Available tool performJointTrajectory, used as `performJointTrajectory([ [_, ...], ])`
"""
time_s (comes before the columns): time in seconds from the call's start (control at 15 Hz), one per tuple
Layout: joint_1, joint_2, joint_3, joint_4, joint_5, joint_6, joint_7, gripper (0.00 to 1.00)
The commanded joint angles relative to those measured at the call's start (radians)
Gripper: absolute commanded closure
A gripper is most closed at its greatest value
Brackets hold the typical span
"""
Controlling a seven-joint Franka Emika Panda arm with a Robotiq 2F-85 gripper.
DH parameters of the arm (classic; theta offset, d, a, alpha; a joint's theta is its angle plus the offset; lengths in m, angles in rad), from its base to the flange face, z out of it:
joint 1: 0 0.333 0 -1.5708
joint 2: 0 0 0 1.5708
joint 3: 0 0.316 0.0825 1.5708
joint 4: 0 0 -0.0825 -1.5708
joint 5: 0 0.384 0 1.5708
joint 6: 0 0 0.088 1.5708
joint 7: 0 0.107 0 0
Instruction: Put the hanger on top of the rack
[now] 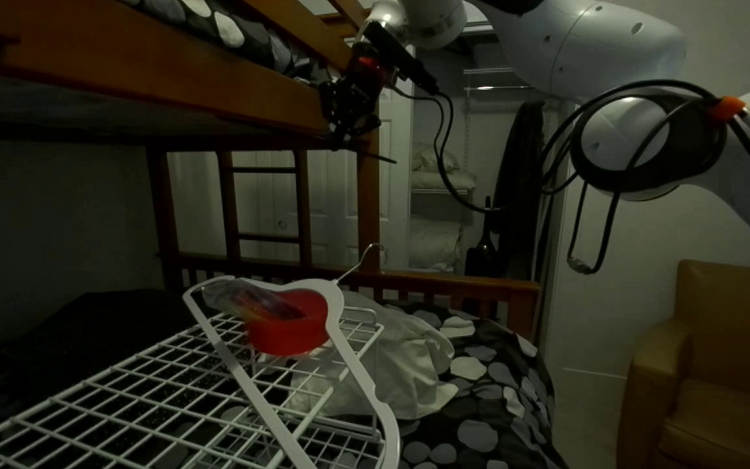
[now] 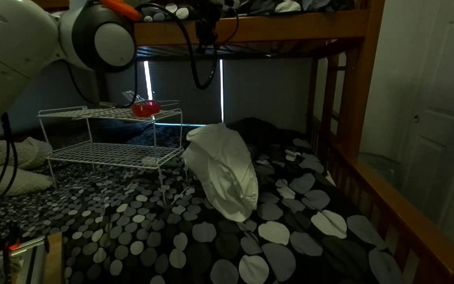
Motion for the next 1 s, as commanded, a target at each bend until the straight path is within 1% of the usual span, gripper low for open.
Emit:
performJointTrajectory([
  [0.0, -0.029, -0.04, 0.014, -0.054, 0.051, -0.047, 0.074, 0.98],
  [0.07, -0.014, -0.026, 0.003, -0.045, 0.029, -0.011, 0.02, 0.92],
  [0.33, -0.019, -0.032, 0.002, -0.051, 0.034, -0.013, 0.043, 0.92],
  [0.4, -0.033, -0.036, 0.02, -0.071, 0.064, -0.066, 0.06, 0.98],
  [0.47, -0.047, -0.042, 0.042, -0.09, 0.097, -0.124, 0.068, 0.98],
  [0.6, -0.059, -0.054, 0.061, -0.116, 0.153, -0.189, 0.103, 0.98],
  [0.8, -0.059, -0.084, 0.088, -0.16, 0.23, -0.314, 0.146, 0.98],
  [0.87, -0.042, -0.05, 0.093, -0.079, 0.258, -0.396, 0.209, 0.98],
  [0.93, -0.026, -0.051, 0.089, -0.074, 0.268, -0.43, 0.214, 0.98],
])
